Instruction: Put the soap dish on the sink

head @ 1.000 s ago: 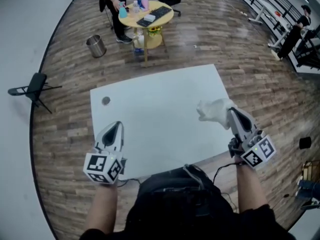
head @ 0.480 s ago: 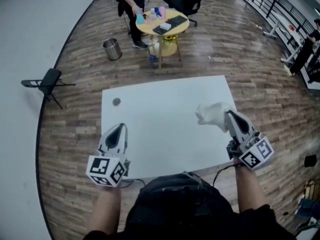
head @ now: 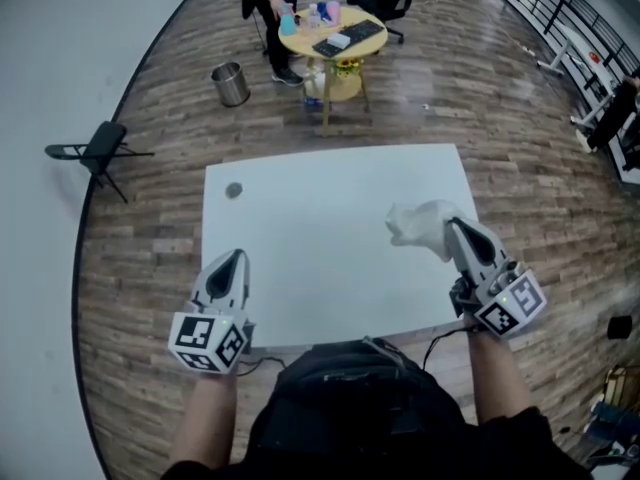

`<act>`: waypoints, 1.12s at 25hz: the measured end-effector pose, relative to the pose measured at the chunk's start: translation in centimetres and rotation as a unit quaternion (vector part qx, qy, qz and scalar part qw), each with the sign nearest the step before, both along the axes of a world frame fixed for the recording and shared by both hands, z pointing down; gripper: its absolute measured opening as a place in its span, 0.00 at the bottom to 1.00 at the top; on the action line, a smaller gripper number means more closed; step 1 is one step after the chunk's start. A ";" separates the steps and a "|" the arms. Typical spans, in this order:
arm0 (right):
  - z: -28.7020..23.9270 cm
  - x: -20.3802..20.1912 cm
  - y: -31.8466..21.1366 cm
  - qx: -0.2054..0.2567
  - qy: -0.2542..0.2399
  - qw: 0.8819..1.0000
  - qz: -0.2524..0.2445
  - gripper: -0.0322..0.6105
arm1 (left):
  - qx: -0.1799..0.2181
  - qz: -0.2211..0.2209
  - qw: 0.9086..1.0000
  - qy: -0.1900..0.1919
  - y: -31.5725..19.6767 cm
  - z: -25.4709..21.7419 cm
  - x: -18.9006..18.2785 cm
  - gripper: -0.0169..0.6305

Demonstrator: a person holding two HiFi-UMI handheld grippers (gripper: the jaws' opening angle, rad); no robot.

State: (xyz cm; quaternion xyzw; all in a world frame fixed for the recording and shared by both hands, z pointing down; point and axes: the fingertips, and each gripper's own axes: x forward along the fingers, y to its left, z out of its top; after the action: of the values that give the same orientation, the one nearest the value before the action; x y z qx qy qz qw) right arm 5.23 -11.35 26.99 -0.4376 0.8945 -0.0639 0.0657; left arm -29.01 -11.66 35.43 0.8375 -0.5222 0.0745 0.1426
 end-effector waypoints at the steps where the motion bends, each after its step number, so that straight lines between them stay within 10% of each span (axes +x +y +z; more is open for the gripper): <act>1: 0.1 -0.2 -0.1 -0.001 0.000 1.000 -0.002 0.09 | -0.002 0.000 1.000 0.000 0.0 0.1 0.0 0.01; 28: 5.5 -1.6 -4.7 -0.064 -0.031 0.997 -0.028 0.09 | -0.042 -0.001 0.999 -0.017 -4.6 3.7 1.6 0.01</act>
State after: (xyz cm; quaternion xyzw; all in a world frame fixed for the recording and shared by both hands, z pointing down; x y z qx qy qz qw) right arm 3.59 -16.05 32.49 -0.4137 0.8979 -0.1365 0.0628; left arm -27.44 -16.21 39.16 0.8287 -0.5221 0.1106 0.1687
